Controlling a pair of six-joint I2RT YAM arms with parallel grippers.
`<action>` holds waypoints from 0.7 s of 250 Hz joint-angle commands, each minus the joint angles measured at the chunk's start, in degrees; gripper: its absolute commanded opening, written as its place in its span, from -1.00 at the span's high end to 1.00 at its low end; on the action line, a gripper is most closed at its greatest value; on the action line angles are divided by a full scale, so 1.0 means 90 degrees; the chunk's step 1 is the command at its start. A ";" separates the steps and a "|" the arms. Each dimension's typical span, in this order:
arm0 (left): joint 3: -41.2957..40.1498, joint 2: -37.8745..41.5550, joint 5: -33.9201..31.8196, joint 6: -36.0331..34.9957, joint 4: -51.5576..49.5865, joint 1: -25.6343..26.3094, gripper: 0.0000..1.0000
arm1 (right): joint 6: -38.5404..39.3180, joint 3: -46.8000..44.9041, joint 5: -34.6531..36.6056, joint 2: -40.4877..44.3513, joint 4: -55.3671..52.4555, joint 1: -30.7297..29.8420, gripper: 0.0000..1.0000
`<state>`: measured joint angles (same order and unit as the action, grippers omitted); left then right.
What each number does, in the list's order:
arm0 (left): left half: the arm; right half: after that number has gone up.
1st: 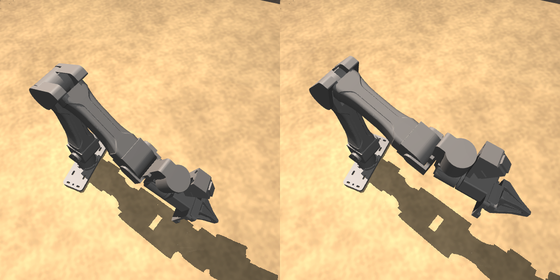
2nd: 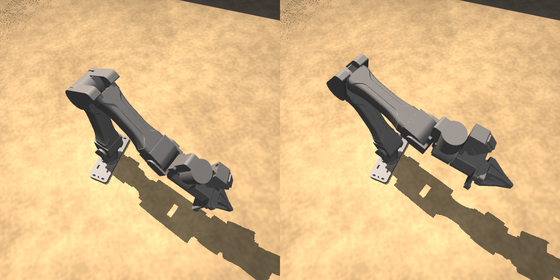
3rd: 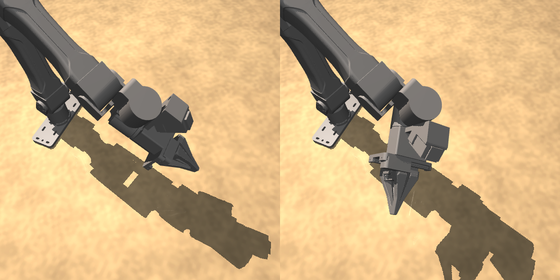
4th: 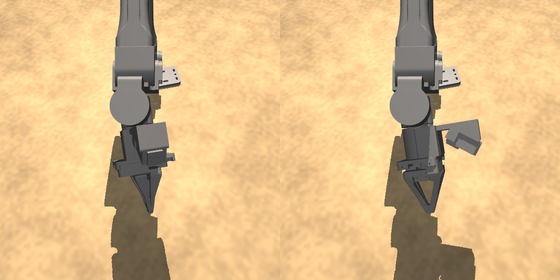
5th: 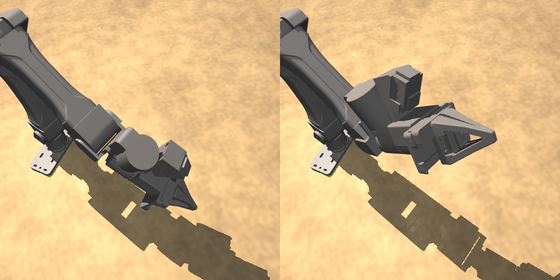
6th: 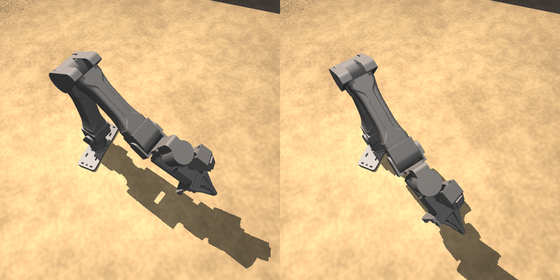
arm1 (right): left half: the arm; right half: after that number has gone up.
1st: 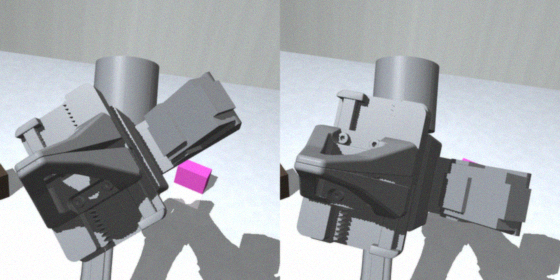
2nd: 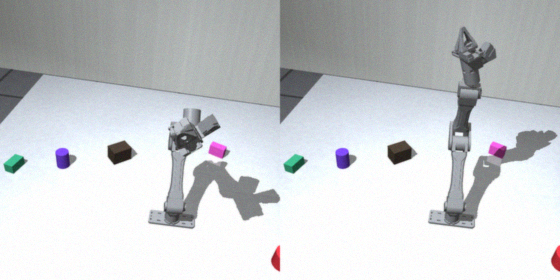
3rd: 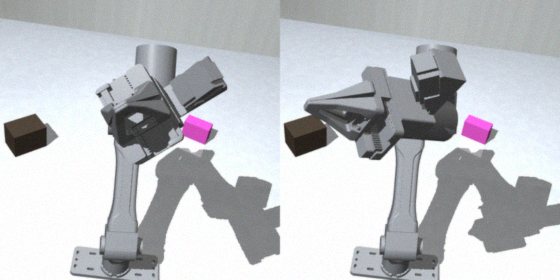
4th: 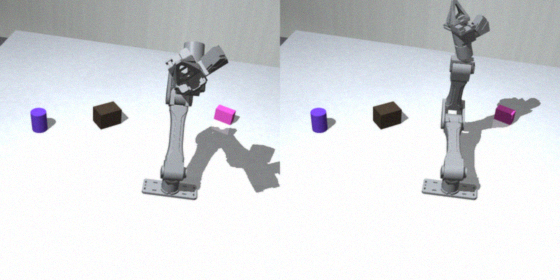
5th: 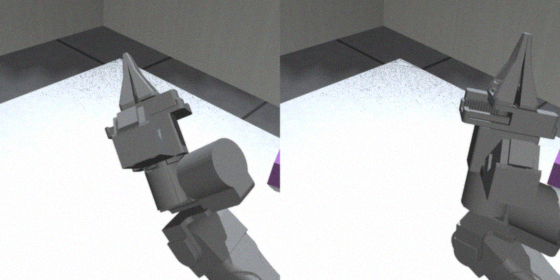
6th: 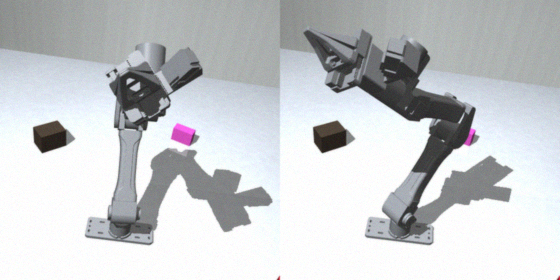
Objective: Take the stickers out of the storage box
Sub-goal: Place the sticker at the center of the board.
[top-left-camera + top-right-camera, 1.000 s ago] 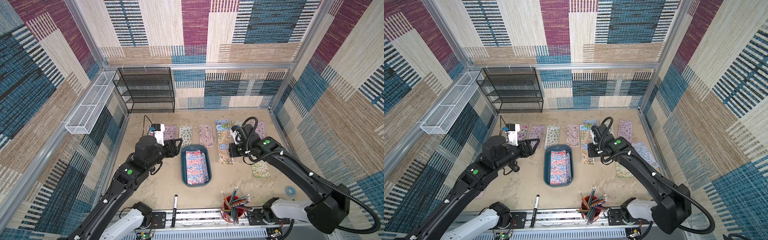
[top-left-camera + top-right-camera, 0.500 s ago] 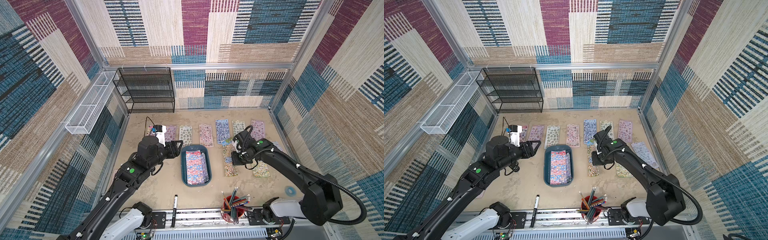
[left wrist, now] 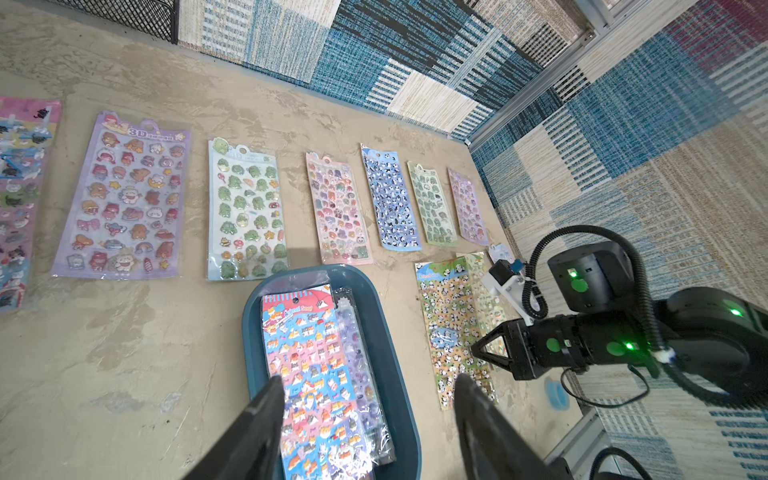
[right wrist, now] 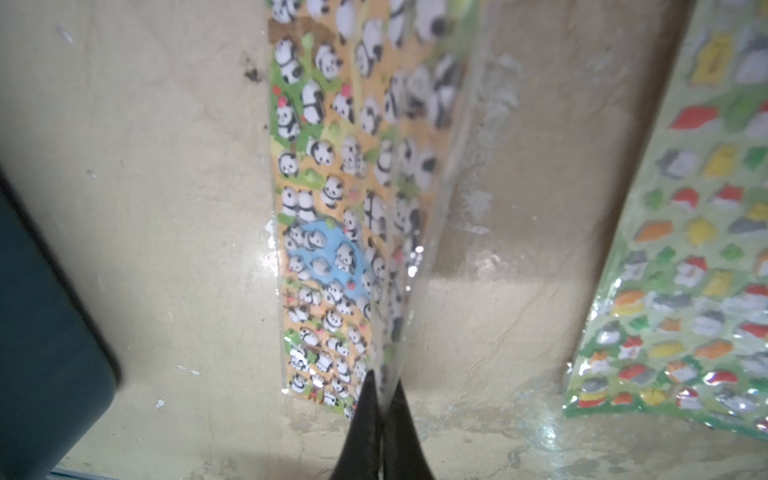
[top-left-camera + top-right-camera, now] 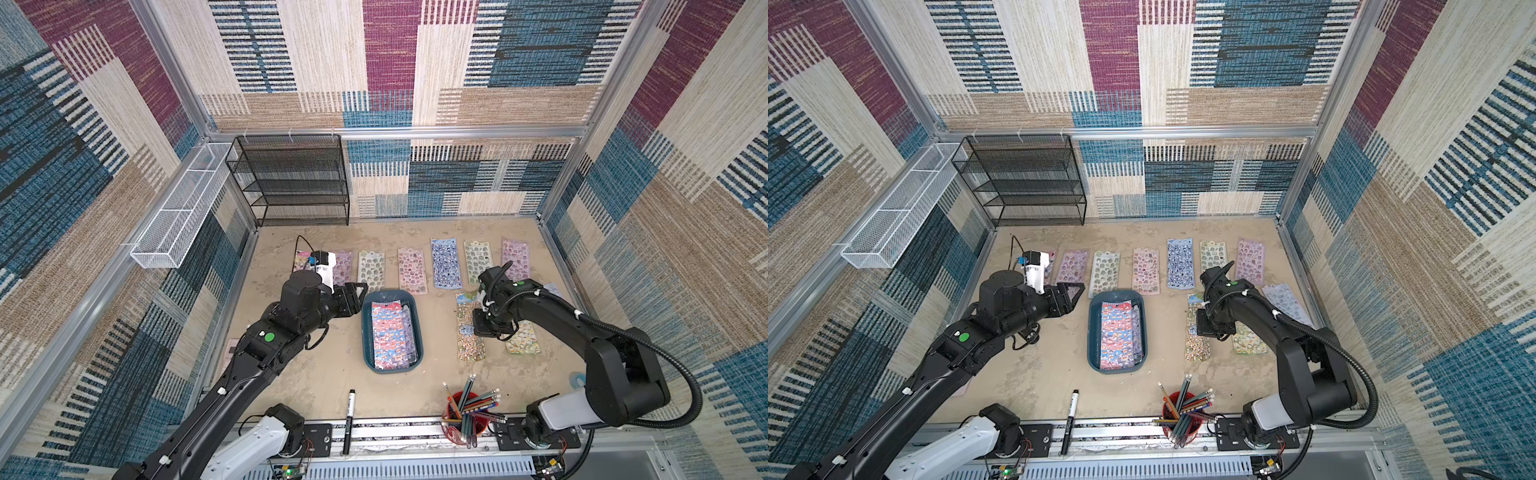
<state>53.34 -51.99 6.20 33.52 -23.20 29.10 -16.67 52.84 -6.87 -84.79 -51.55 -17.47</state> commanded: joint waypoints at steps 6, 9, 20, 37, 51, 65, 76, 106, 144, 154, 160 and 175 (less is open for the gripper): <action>-0.0034 0.0005 0.0017 0.0114 0.0179 -0.0013 -0.31 | 0.0051 -0.0012 0.0236 -0.0299 0.0246 0.0112 1.00; -0.0035 0.0002 0.0006 0.0114 0.0174 -0.0011 -0.31 | 0.0059 -0.0012 0.0241 -0.0336 0.0257 0.0124 1.00; -0.0041 0.0014 -0.0004 0.0126 0.0164 -0.0011 -0.30 | 0.0070 -0.0012 0.0263 -0.0462 0.0297 0.0144 0.98; -0.0041 0.0024 -0.0015 0.0139 0.0147 -0.0021 -0.31 | 0.0061 0.0008 0.0307 -0.0674 0.0281 0.0164 0.94; -0.0045 0.0033 -0.0015 0.0133 0.0138 -0.0026 -0.30 | 0.0031 -0.0006 0.0375 -0.0788 0.0260 0.0162 0.91; -0.0047 0.0044 -0.0019 0.0135 0.0127 -0.0029 -0.30 | -0.0020 -0.0036 0.0453 -0.0830 0.0249 0.0176 0.84; -0.0052 0.0053 -0.0041 0.0139 0.0119 -0.0038 -0.30 | -0.0043 -0.0055 0.0498 -0.0833 0.0251 0.0183 0.74; -0.0086 0.0017 -0.0058 0.0172 0.0156 -0.0032 -0.30 | -0.0119 -0.0120 0.0569 -0.0758 0.0297 0.0202 0.48; -0.0070 -0.0063 -0.0005 0.0197 0.0161 -0.0045 -0.29 | -0.0210 -0.0207 0.0682 -0.0690 0.0319 0.0265 0.29; -0.0068 -0.0078 -0.0006 0.0198 0.0134 -0.0039 -0.28 | -0.0218 -0.0209 0.0711 -0.0673 0.0309 0.0272 0.25; -0.0066 -0.0075 -0.0009 0.0200 0.0140 -0.0040 -0.28 | -0.0241 -0.0202 0.0746 -0.0658 0.0291 0.0280 0.25; -0.0076 -0.0064 -0.0031 0.0192 0.0112 -0.0041 -0.28 | -0.0294 -0.0157 0.0895 -0.0603 0.0224 0.0286 0.24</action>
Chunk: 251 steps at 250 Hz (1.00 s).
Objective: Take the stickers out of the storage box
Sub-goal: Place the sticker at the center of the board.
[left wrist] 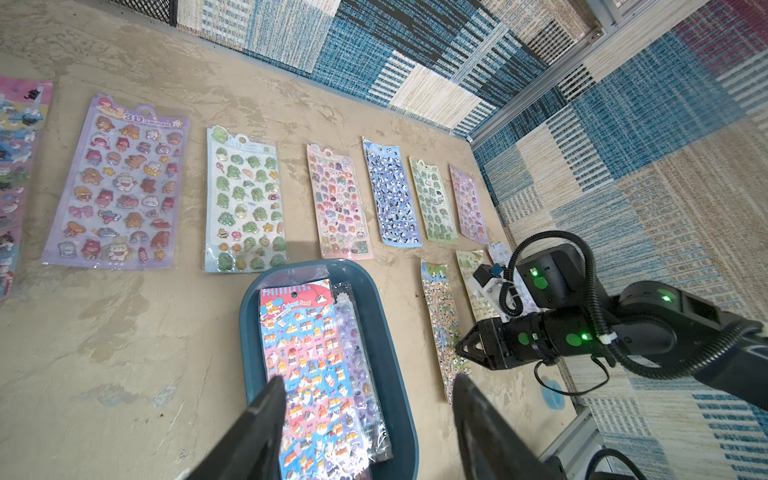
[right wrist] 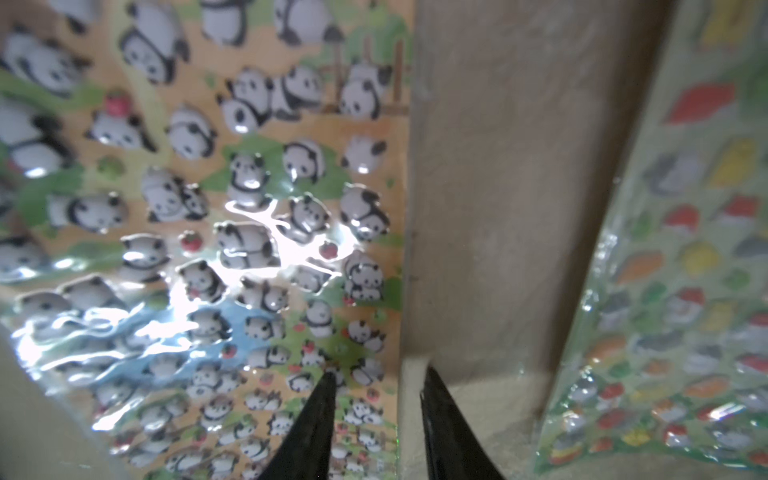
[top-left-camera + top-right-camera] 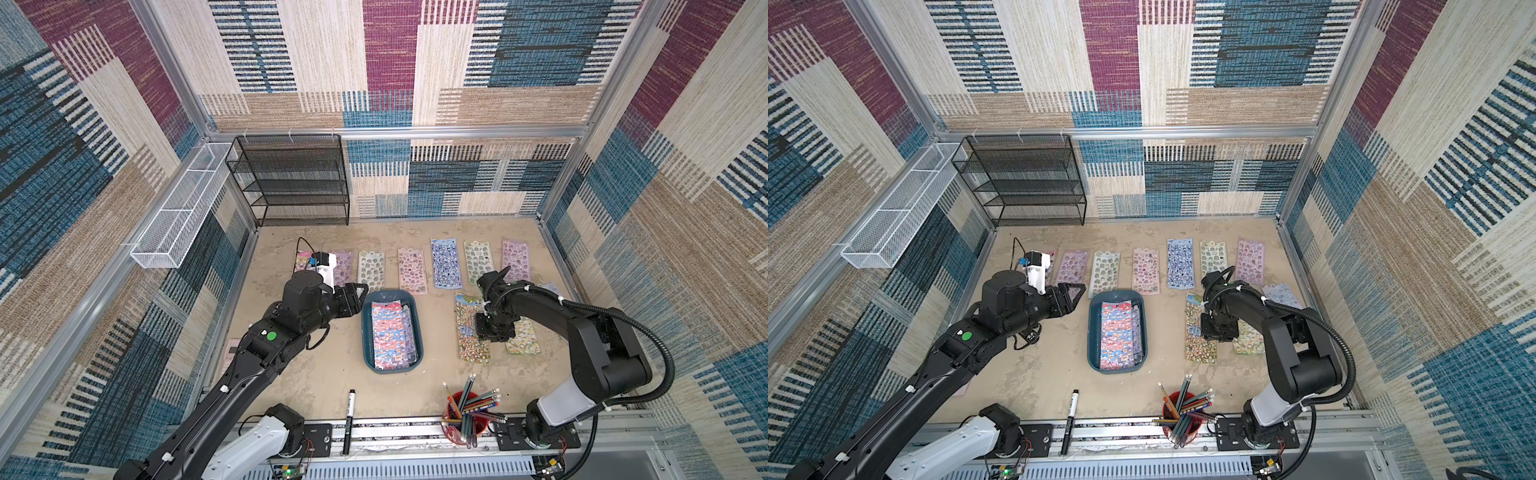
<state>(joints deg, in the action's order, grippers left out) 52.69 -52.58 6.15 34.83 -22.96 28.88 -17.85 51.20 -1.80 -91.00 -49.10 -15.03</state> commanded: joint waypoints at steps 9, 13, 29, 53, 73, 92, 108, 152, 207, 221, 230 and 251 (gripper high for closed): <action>-0.0004 0.0011 -0.0053 0.0039 0.0047 -0.0023 -0.28 | -0.0221 0.0079 0.0467 0.0172 -0.0104 0.0008 0.24; -0.0004 0.0020 -0.0069 0.0034 0.0030 -0.0030 -0.28 | -0.0256 0.0112 0.0549 0.0220 -0.0132 0.0011 0.24; -0.0004 0.0053 -0.0145 0.0008 -0.0086 -0.0031 -0.28 | -0.0390 0.0286 0.0872 0.0513 -0.0257 0.0014 0.25; -0.0021 0.0101 -0.0289 -0.0049 -0.0308 -0.0033 -0.36 | -0.0517 0.0712 0.1109 0.1119 -0.0374 0.0008 0.23; -0.0064 0.0128 -0.0404 -0.0071 -0.0515 -0.0041 -0.38 | -0.0549 0.1117 0.1043 0.1541 -0.0377 0.0007 0.22; -0.0157 0.0149 -0.0446 -0.0075 -0.0642 -0.0039 -0.39 | -0.0542 0.1446 0.0730 0.1787 -0.0303 -0.0008 0.24; -0.0230 0.0158 -0.0456 -0.0086 -0.0719 -0.0038 -0.39 | -0.0469 0.1575 0.0326 0.1947 -0.0057 -0.0086 0.31; -0.0359 0.0035 -0.0522 -0.0149 -0.0977 -0.0038 -0.38 | -0.0471 0.1141 -0.0855 0.2499 0.1437 -0.0668 0.33; -0.0478 -0.0317 -0.0342 -0.0166 -0.0981 -0.0043 -0.38 | -0.0822 0.0386 -0.1669 0.2824 0.3058 -0.0850 0.23; -0.0533 -0.0420 -0.0314 -0.0159 -0.0969 -0.0037 -0.37 | -0.0782 0.0398 -0.1461 0.2728 0.3121 -0.1027 0.25; -0.0575 -0.0482 -0.0303 -0.0141 -0.0967 -0.0038 -0.37 | -0.0753 0.0436 -0.1218 0.2639 0.3114 -0.1203 0.26; -0.0629 -0.0666 -0.0321 -0.0120 -0.0974 -0.0037 -0.36 | -0.0639 0.0622 -0.0486 0.2312 0.2989 -0.1830 0.29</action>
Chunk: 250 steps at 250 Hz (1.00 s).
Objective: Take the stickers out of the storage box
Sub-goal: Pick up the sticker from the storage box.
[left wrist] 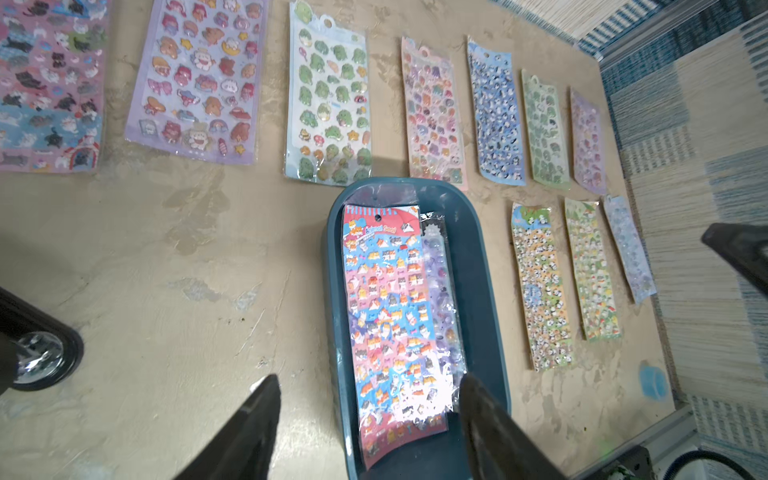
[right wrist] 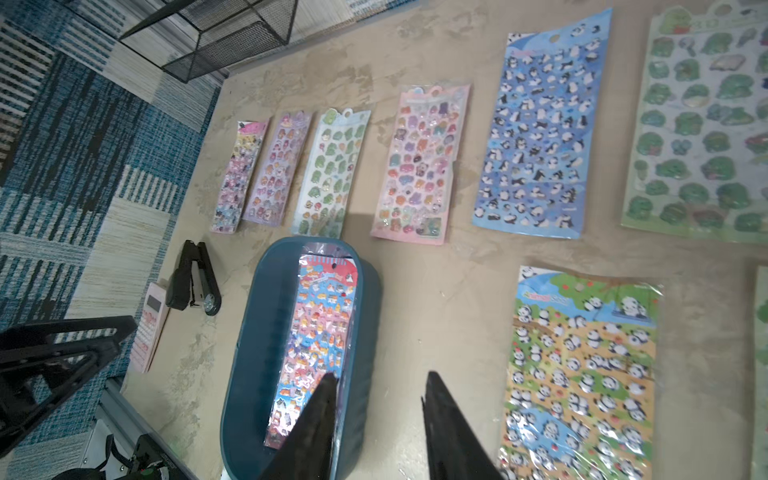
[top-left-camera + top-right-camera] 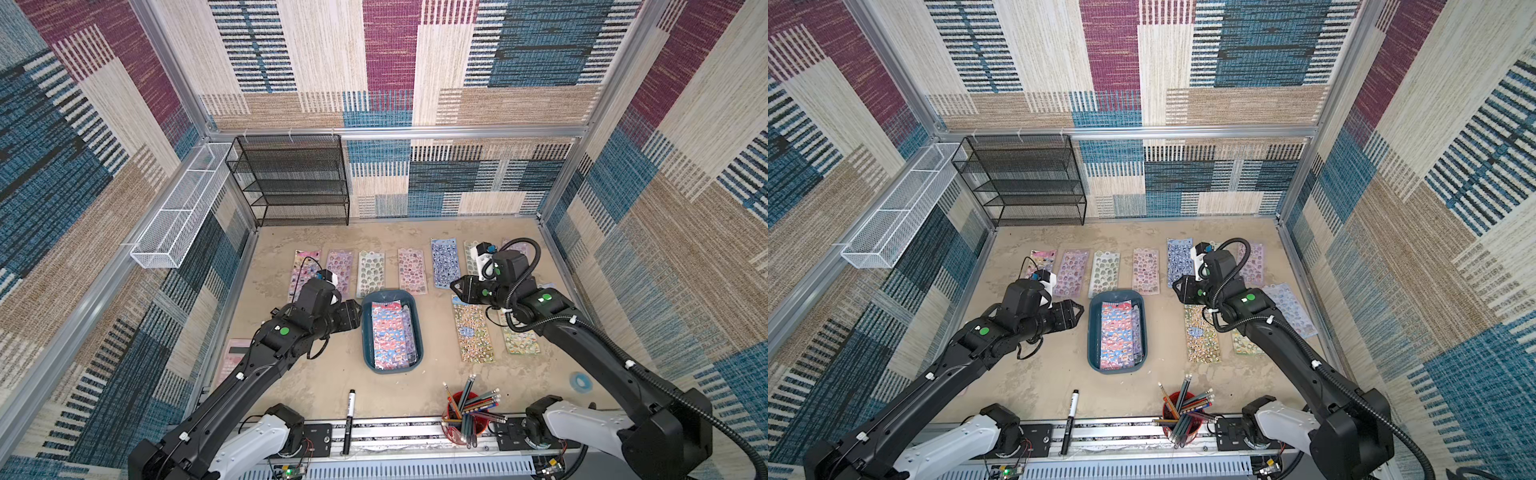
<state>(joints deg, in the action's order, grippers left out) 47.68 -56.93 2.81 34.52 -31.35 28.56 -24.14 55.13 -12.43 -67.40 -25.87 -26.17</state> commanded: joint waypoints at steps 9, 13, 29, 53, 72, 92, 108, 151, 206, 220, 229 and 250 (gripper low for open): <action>-0.0089 -0.0280 0.0046 -0.0067 -0.0042 -0.0002 -0.35 | 0.0101 0.0303 0.1077 -0.0504 0.0299 -0.0898 0.29; -0.0101 -0.0318 0.0032 -0.0050 -0.0045 0.0001 -0.35 | 0.0113 0.0356 0.1250 -0.0595 0.0243 -0.1040 0.30; -0.0112 -0.0485 0.0047 0.0008 -0.0042 -0.0001 -0.34 | 0.0162 0.0543 0.1854 -0.1001 0.0066 -0.1561 0.32; -0.0093 -0.0728 0.0088 0.0034 -0.0036 -0.0004 -0.32 | 0.0140 0.0765 0.2465 -0.1576 -0.0033 -0.2212 0.37; -0.0073 -0.0901 0.0099 0.0023 -0.0024 0.0001 -0.31 | -0.0008 0.0953 0.2562 -0.2006 -0.0113 -0.2487 0.41; -0.0082 -0.1054 0.0098 0.0018 0.0027 0.0001 -0.30 | -0.0209 0.1089 0.2443 -0.2378 -0.0148 -0.2593 0.47; -0.0110 -0.1151 0.0170 0.0017 0.0105 0.0000 -0.30 | -0.0303 0.1120 0.2394 -0.2584 -0.0096 -0.2663 0.50; -0.0219 -0.1426 0.0294 0.0041 0.0345 -0.0003 -0.29 | -0.0167 0.1328 0.2168 -0.3231 -0.0109 -0.2802 0.55; -0.0229 -0.1841 0.0490 0.0110 0.0577 0.0000 -0.26 | -0.0116 0.1770 0.2061 -0.4262 -0.0261 -0.2857 0.77; -0.0229 -0.1950 0.0564 0.0139 0.0665 -0.0003 -0.25 | -0.0152 0.1845 0.2059 -0.4448 -0.0265 -0.2847 0.78; -0.0220 -0.2025 0.0621 0.0150 0.0736 -0.0001 -0.18 | -0.0161 0.1888 0.2033 -0.4562 -0.0270 -0.2853 0.80; -0.0211 -0.2195 0.0787 0.0154 0.0894 0.0004 0.01 | -0.0150 0.1979 0.1813 -0.4817 -0.0232 -0.2860 0.85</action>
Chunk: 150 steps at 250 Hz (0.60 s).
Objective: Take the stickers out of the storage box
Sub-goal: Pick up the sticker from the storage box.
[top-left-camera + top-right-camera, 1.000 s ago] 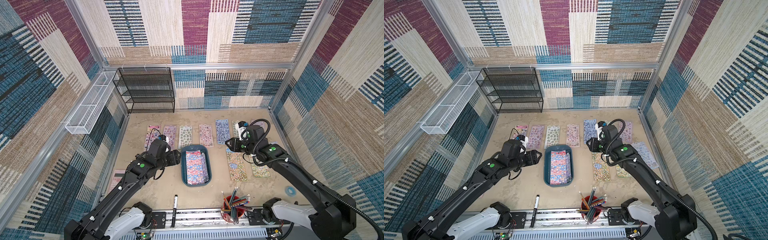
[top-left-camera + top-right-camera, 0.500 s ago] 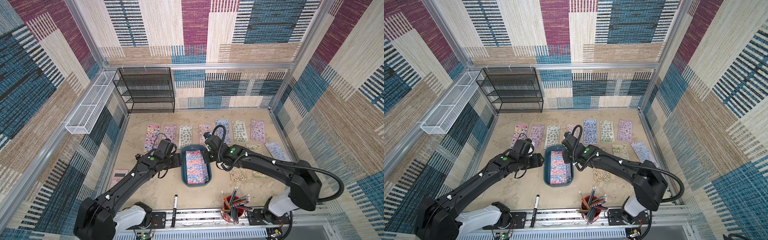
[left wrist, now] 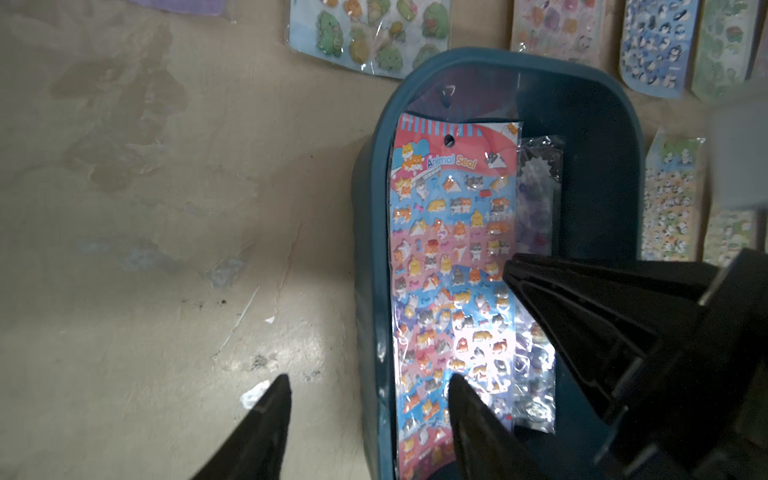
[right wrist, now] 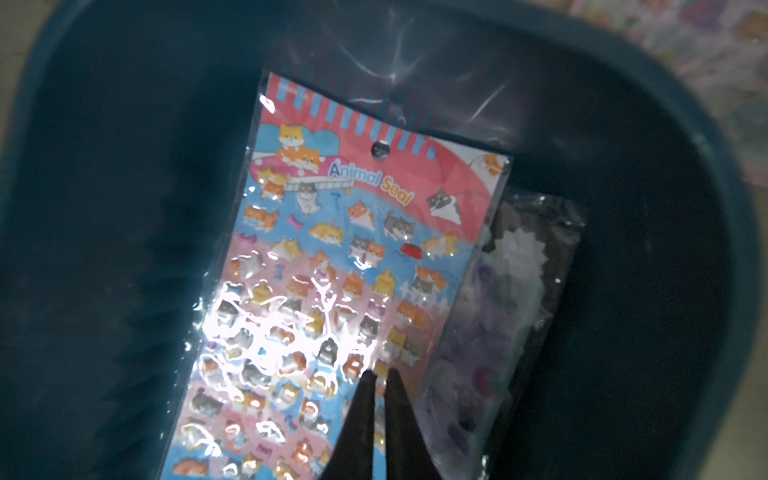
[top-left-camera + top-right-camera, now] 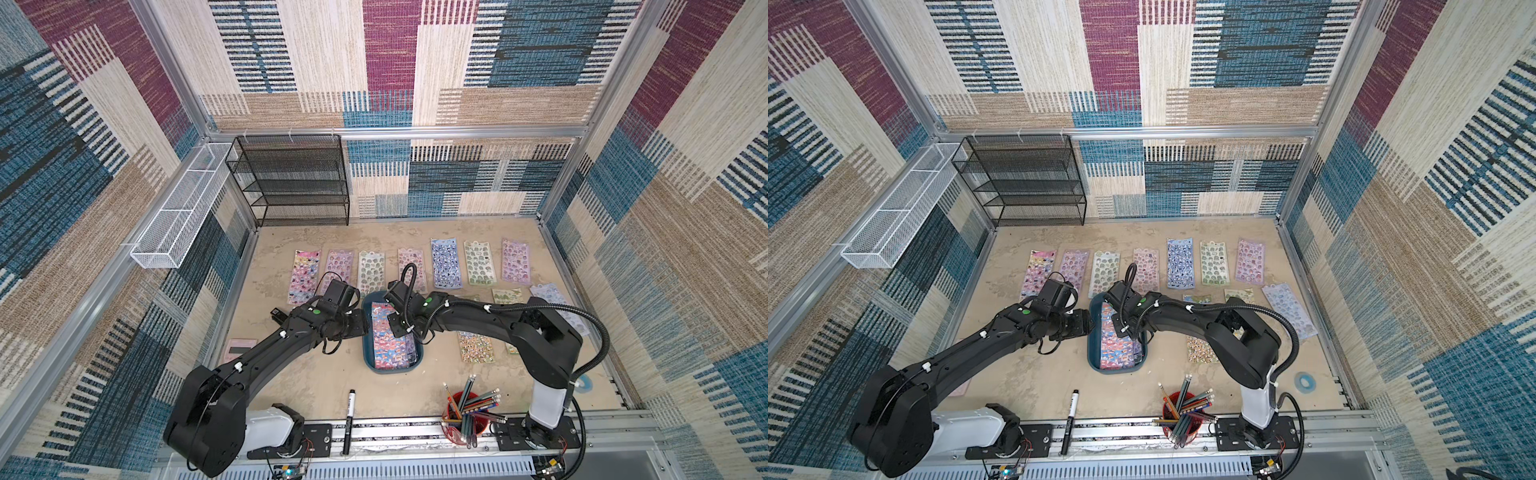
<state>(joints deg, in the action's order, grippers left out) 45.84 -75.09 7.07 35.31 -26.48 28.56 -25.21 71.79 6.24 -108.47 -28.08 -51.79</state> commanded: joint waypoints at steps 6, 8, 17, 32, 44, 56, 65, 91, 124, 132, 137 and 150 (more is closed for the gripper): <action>-0.0006 -0.0222 0.0350 0.0079 0.0387 -0.0002 0.02 | -0.0025 0.0143 -0.0364 -0.0312 0.0048 -0.0016 0.86; 0.0001 -0.0241 0.0363 0.0080 0.0392 0.0003 0.02 | -0.0024 0.0140 -0.0411 -0.0331 0.0064 -0.0024 0.86; 0.0011 -0.0319 0.0395 0.0100 0.0448 0.0011 0.02 | -0.0018 0.0130 -0.0602 -0.0406 0.0160 -0.0026 0.87; 0.0023 -0.0454 0.0439 0.0129 0.0534 0.0011 0.02 | -0.0014 0.0086 -0.0899 -0.0467 0.0350 -0.0066 0.87; 0.0023 -0.0560 0.0481 0.0166 0.0607 0.0020 0.03 | -0.0011 0.0038 -0.1141 -0.0485 0.0520 -0.0088 0.87; 0.0016 -0.0661 0.0526 0.0211 0.0697 0.0030 0.08 | 0.0000 -0.0001 -0.1402 -0.0496 0.0661 -0.0096 0.86; 0.0016 -0.0749 0.0578 0.0246 0.0748 0.0039 0.14 | 0.0008 -0.0015 -0.1522 -0.0510 0.0739 -0.0097 0.85; 0.0070 -0.0985 0.0672 0.0276 0.0824 0.0097 0.23 | 0.0031 0.0000 -0.1737 -0.0585 0.0802 -0.0101 0.85; 0.0140 -0.1156 0.0669 0.0283 0.0825 0.0176 0.36 | 0.0027 -0.0086 -0.2210 -0.0628 0.1039 -0.0101 0.85; 0.0148 -0.1168 0.0653 0.0291 0.0818 0.0186 0.43 | -0.0007 -0.0115 -0.2283 -0.0629 0.1100 -0.0097 0.85; 0.0150 -0.1168 0.0634 0.0299 0.0809 0.0186 0.49 | -0.0034 -0.0142 -0.2299 -0.0622 0.1133 -0.0103 0.85; 0.0152 -0.1178 0.0566 0.0324 0.0767 0.0196 0.71 | -0.0068 -0.0164 -0.2242 -0.0592 0.1156 -0.0096 0.85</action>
<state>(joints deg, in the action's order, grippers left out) 46.52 -85.43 10.28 36.38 -21.28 29.89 -25.19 71.26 -7.77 -113.27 -16.27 -52.38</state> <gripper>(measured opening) 0.251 0.074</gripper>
